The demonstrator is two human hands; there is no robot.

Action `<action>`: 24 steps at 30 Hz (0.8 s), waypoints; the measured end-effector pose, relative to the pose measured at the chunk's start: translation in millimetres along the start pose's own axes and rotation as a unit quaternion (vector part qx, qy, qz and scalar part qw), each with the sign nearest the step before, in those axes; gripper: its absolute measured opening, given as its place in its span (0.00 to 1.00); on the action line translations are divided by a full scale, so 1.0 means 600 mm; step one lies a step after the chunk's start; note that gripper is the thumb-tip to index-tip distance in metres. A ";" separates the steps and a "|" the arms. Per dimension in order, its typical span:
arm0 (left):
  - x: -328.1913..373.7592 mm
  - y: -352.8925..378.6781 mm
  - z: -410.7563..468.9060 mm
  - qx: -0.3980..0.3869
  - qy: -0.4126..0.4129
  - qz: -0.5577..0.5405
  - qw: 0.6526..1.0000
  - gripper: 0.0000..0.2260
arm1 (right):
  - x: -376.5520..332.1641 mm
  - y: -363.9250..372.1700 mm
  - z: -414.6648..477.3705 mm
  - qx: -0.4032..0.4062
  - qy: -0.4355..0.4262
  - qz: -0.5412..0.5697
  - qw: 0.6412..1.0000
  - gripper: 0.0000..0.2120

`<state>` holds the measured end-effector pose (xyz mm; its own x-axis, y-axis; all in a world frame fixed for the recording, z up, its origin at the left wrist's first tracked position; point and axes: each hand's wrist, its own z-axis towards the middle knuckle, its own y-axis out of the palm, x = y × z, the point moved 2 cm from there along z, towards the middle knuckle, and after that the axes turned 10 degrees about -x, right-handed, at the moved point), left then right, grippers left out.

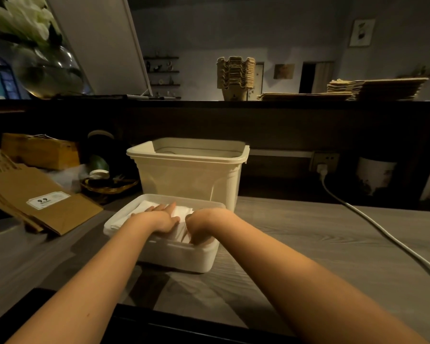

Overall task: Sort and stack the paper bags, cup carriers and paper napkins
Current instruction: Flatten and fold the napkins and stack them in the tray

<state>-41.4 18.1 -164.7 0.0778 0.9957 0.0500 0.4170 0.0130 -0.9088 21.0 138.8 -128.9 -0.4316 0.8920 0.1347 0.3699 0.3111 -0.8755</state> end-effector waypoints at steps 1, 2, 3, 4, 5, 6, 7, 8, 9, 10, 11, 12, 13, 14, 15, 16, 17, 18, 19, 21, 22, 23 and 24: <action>0.002 0.001 -0.001 0.001 -0.001 -0.002 1.000 0.26 | 0.002 0.001 0.000 0.004 0.001 0.003 1.000 0.20; 0.006 0.001 -0.005 0.001 -0.004 -0.006 1.000 0.26 | 0.004 0.003 0.000 0.008 0.002 0.007 1.000 0.19; 0.008 0.001 -0.008 0.002 -0.007 -0.011 1.000 0.26 | 0.006 0.005 0.000 0.014 0.003 0.009 1.000 0.19; 0.009 0.000 -0.012 0.002 -0.010 -0.015 1.000 0.26 | 0.008 0.006 0.001 0.026 0.001 0.015 1.000 0.19; 0.015 -0.002 -0.018 0.002 -0.009 -0.018 1.000 0.26 | 0.013 0.007 -0.006 0.043 0.001 0.024 0.999 0.20; 0.017 -0.005 -0.023 0.004 -0.009 -0.017 1.000 0.26 | 0.017 0.006 -0.010 0.066 0.002 0.030 0.997 0.21; 0.021 -0.007 -0.028 0.008 -0.008 -0.015 1.000 0.26 | 0.023 0.003 -0.015 0.091 0.002 0.029 0.995 0.21; 0.025 -0.010 -0.034 0.015 -0.008 -0.011 1.000 0.26 | 0.028 0.002 -0.023 0.114 0.002 0.023 0.993 0.21; 0.028 -0.014 -0.040 0.024 -0.010 -0.009 1.000 0.26 | 0.034 0.001 -0.031 0.131 0.002 0.022 0.991 0.20; 0.030 -0.018 -0.046 0.034 -0.011 -0.009 0.999 0.26 | 0.040 0.000 -0.038 0.142 0.003 0.029 0.990 0.19; 0.030 -0.022 -0.050 0.045 -0.011 -0.012 0.999 0.26 | 0.046 0.000 -0.046 0.147 0.007 0.043 0.988 0.18; 0.029 -0.024 -0.057 0.054 -0.008 -0.017 0.998 0.26 | 0.052 0.001 -0.053 0.151 0.012 0.057 0.987 0.18; 0.027 -0.026 -0.061 0.064 -0.004 -0.021 0.998 0.26 | 0.057 0.003 -0.060 0.156 0.017 0.067 0.985 0.17; 0.026 -0.027 -0.069 0.076 0.000 -0.023 0.997 0.27 | 0.063 0.006 -0.066 0.161 0.025 0.075 0.984 0.17; 0.023 -0.026 -0.074 0.092 0.004 -0.026 0.995 0.27 | 0.068 0.009 -0.072 0.169 0.034 0.085 0.981 0.17; 0.021 -0.024 -0.083 0.109 0.004 -0.034 0.993 0.26 | 0.074 0.013 -0.077 0.180 0.043 0.100 0.978 0.16; 0.016 -0.022 -0.090 0.127 0.005 -0.045 0.991 0.25 | 0.079 0.018 -0.081 0.194 0.049 0.116 0.973 0.16; 0.011 -0.020 -0.097 0.146 0.006 -0.053 0.988 0.24 | 0.083 0.023 -0.085 0.208 0.054 0.129 0.968 0.15; 0.004 -0.018 -0.101 0.166 0.005 -0.061 0.984 0.23 | 0.087 0.027 -0.089 0.221 0.058 0.138 0.964 0.14; -0.015 -0.012 -0.108 0.202 -0.015 -0.080 0.976 0.20 | 0.095 0.035 -0.093 0.242 0.064 0.156 0.956 0.13; -0.024 -0.009 -0.111 0.216 -0.027 -0.079 0.973 0.18 | 0.098 0.038 -0.094 0.254 0.065 0.164 0.951 0.13; -0.034 -0.006 -0.112 0.227 -0.032 -0.079 0.970 0.17 | 0.101 0.040 -0.094 0.268 0.064 0.170 0.946 0.12; -0.041 -0.003 -0.113 0.235 -0.029 -0.081 0.968 0.16 | 0.103 0.043 -0.092 0.279 0.063 0.177 0.942 0.12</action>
<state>17.6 -12.6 -136.0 -0.0117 0.9804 0.1968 -0.0403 0.1962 -0.9797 49.3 219.9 -117.5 -0.2477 0.9503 -0.1885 -0.0327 -0.2027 -0.9787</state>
